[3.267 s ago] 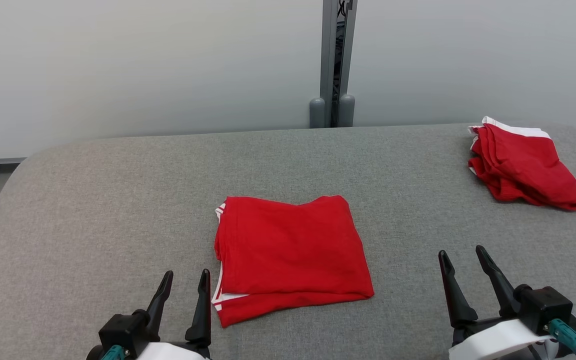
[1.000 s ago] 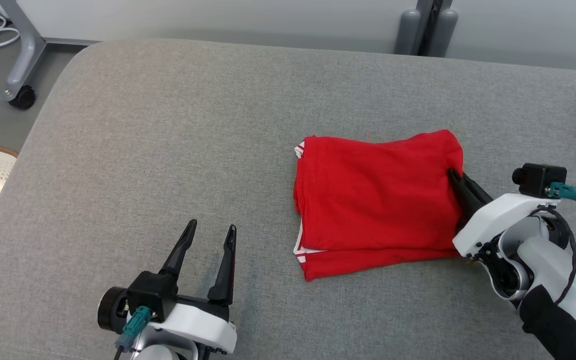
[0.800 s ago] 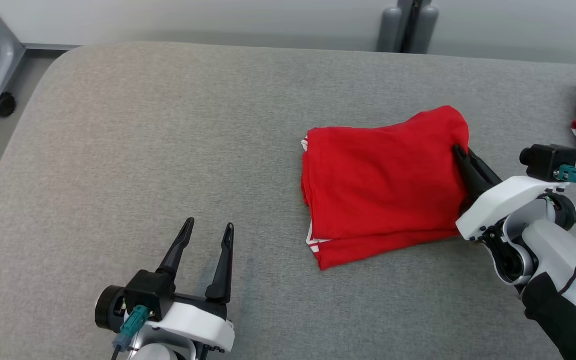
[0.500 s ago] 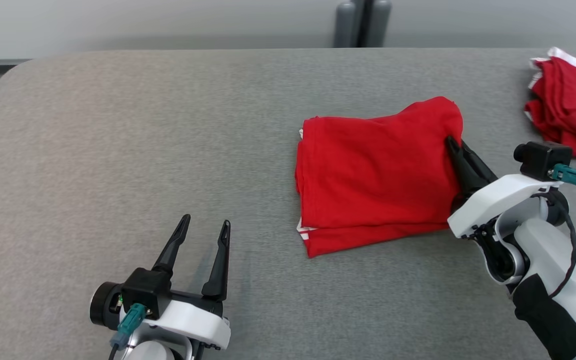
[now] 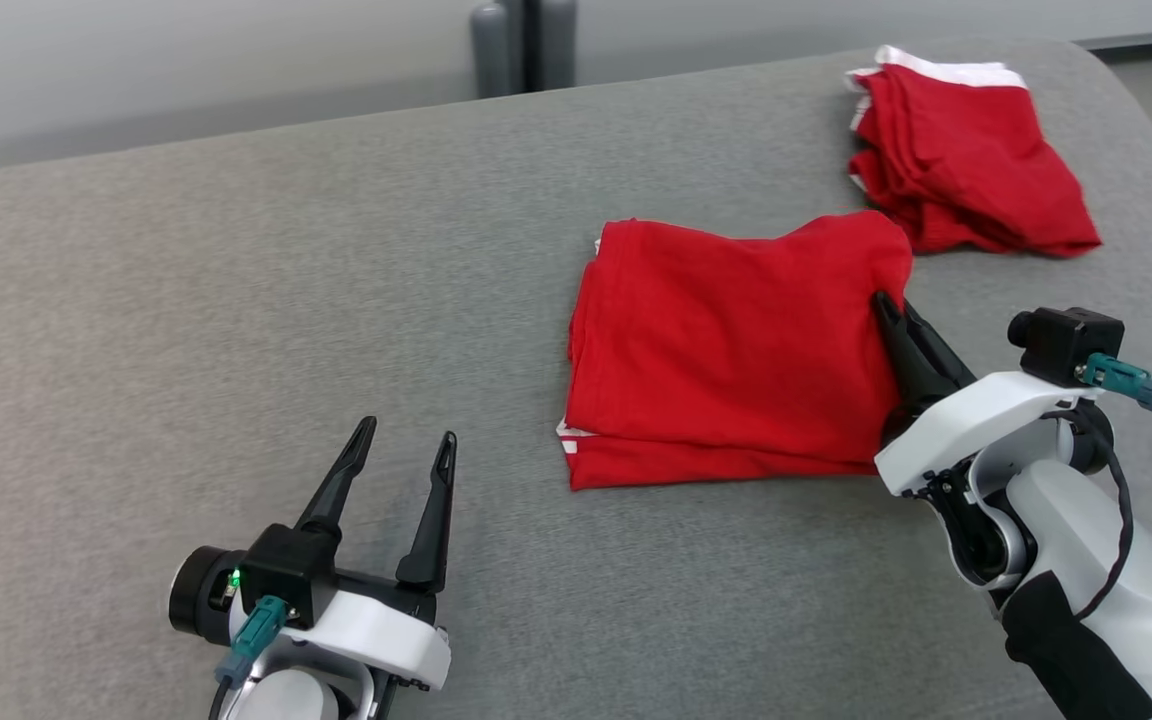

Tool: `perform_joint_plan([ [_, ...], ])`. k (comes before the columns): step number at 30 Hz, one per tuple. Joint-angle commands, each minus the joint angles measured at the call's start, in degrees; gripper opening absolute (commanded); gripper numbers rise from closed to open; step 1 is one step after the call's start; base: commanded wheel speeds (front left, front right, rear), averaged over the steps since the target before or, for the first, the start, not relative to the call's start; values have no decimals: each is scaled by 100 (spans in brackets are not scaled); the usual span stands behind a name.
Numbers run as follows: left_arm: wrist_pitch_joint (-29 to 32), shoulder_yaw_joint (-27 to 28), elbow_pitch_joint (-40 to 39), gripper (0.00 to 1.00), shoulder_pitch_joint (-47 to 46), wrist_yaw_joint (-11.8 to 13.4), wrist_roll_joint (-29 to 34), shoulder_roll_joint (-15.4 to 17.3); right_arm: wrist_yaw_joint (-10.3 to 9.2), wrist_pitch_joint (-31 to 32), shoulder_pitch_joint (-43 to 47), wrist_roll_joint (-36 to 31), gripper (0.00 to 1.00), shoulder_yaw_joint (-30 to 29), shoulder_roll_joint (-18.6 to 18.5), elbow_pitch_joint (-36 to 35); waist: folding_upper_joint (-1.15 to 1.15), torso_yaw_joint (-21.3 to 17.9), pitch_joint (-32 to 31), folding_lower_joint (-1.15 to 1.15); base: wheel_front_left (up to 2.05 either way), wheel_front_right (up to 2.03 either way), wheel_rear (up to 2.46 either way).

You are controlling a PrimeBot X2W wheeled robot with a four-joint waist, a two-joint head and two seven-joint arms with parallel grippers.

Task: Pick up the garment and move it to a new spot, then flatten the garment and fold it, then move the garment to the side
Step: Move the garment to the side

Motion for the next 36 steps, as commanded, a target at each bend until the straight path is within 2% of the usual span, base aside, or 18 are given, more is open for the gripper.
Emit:
perform_joint_plan([
  [1,-20,35,23,100,-103,-53,68,27,1,-31,59,-53,0,-61,16,-26,0,-272,26,0,0,0,0],
  [7,-20,62,55,100,-123,-115,161,37,1,-31,140,-166,0,-151,38,-71,0,-541,34,0,0,0,0],
  [12,-20,-7,68,100,-215,-177,239,36,1,-31,19,-362,0,-229,10,-31,0,-532,132,0,0,0,0],
  [20,-20,-231,-206,100,-478,-277,143,27,1,-31,-626,-882,0,-346,-147,76,0,-159,438,0,0,0,0],
  [27,-20,-344,-474,100,-683,-241,118,26,1,-31,-1419,-892,0,-451,-439,187,0,223,883,0,0,0,0],
  [36,-20,-308,-629,100,-891,-255,263,59,0,-31,-2249,-1010,0,-425,-899,358,0,384,1373,0,0,0,0],
])
